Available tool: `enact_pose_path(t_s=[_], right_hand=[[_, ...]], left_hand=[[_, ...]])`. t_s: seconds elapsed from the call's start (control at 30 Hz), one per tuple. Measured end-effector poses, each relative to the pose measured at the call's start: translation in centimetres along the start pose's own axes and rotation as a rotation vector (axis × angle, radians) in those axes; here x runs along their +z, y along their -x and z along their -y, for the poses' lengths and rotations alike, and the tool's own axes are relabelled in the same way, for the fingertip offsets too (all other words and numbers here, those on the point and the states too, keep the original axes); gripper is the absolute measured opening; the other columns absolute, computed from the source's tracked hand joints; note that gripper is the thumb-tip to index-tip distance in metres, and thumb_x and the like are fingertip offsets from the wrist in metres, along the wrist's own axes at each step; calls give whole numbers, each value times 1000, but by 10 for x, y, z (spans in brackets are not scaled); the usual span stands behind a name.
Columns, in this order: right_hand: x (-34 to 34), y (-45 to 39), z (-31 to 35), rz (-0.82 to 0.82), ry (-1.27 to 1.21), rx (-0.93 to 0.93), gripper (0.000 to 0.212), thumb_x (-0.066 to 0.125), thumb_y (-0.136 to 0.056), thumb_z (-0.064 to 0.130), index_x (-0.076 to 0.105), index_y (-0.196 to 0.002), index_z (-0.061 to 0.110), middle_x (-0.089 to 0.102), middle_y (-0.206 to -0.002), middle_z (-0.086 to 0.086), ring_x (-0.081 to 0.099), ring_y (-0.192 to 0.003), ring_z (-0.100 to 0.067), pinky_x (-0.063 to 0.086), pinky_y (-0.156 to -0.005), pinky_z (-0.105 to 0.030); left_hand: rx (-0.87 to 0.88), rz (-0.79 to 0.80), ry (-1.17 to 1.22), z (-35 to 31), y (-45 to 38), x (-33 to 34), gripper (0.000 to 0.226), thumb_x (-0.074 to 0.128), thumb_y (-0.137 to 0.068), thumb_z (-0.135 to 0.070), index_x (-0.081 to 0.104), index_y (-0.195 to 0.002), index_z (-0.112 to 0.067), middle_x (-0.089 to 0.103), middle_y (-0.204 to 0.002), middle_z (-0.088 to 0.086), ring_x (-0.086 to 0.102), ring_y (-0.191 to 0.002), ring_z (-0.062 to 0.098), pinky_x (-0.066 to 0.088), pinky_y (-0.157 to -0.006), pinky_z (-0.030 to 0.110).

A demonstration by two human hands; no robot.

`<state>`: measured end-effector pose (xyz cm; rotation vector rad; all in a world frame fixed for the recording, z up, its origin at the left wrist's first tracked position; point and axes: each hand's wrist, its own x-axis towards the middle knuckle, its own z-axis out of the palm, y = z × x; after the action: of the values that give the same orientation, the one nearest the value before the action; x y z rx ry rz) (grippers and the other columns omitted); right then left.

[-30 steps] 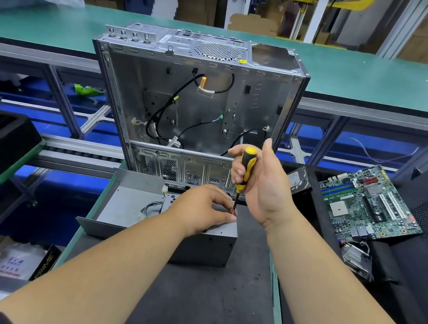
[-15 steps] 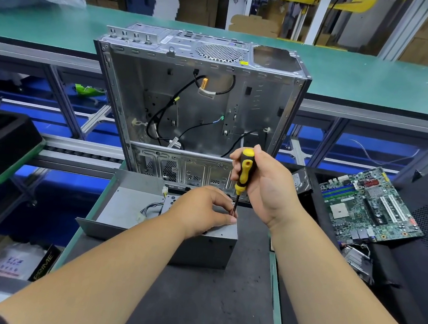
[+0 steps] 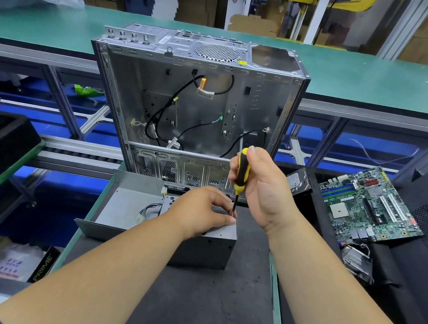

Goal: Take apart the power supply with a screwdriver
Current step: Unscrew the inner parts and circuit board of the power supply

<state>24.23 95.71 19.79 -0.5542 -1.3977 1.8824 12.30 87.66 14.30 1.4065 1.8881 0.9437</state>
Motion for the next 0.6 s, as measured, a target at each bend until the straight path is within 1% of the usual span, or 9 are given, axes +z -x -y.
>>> enact_pose_path(t_s=[0.07,0.13,0.17,0.27,0.33,0.4,0.43,0.53,0.6], right_hand=[[-1,1,1,-4,-15,19,31,46,-101,35,64,-94,10,64,-83,-2,57,-74,-16,51,-78,-32],[-1,1,3,-8,2,49,41,39,-106,34,68,-89,10,64,-82,-2,57,-74,-17,50,-80,-32],[0,2,5,0,-1,67,46,36,-107,34,69,-85,10,62,-78,-3,54,-71,-17,48,-76,-31],[6,1,7,9,-83,102,55,30,-107,37,65,-76,8,47,-65,-2,40,-61,-15,35,-64,-27],[8,0,5,-23,-79,89,59,25,-107,44,63,-78,9,42,-62,-1,35,-58,-13,31,-59,-26],[8,1,4,-32,-70,70,56,25,-104,52,58,-85,10,41,-63,0,33,-57,-13,32,-58,-25],[7,1,3,-27,-65,62,50,29,-104,53,53,-89,12,42,-64,0,34,-58,-13,33,-59,-26],[3,2,2,2,-8,38,32,47,-95,45,42,-88,14,47,-69,1,40,-60,-15,36,-63,-27],[0,3,4,3,21,31,28,50,-91,42,44,-85,15,53,-73,0,45,-62,-16,36,-65,-30]], left_hand=[[12,12,-16,0,0,-1,9,85,-74,-33,78,-79,-37,64,-105,-20,58,-106,-3,44,-103,32],[16,17,-15,0,0,-1,9,84,-74,-33,79,-80,-36,64,-105,-19,57,-107,-2,44,-103,33],[12,15,-10,0,0,-1,9,84,-74,-32,79,-80,-36,64,-104,-18,57,-106,-2,45,-102,33],[1,7,-5,0,1,0,9,85,-74,-33,78,-79,-35,64,-104,-18,58,-103,-4,45,-101,30],[5,2,1,0,1,0,10,85,-73,-33,78,-78,-36,64,-104,-19,58,-103,-5,45,-101,29],[14,-1,5,1,1,0,11,86,-72,-33,78,-78,-36,64,-102,-21,58,-102,-7,44,-101,27],[22,2,9,1,1,0,12,86,-71,-32,78,-79,-35,64,-102,-21,58,-102,-8,44,-102,27],[53,16,21,2,0,0,14,87,-70,-31,77,-79,-33,65,-101,-20,58,-105,-7,44,-103,29],[48,15,23,3,0,-1,16,88,-69,-31,76,-79,-33,64,-103,-21,58,-105,-6,44,-103,29]])
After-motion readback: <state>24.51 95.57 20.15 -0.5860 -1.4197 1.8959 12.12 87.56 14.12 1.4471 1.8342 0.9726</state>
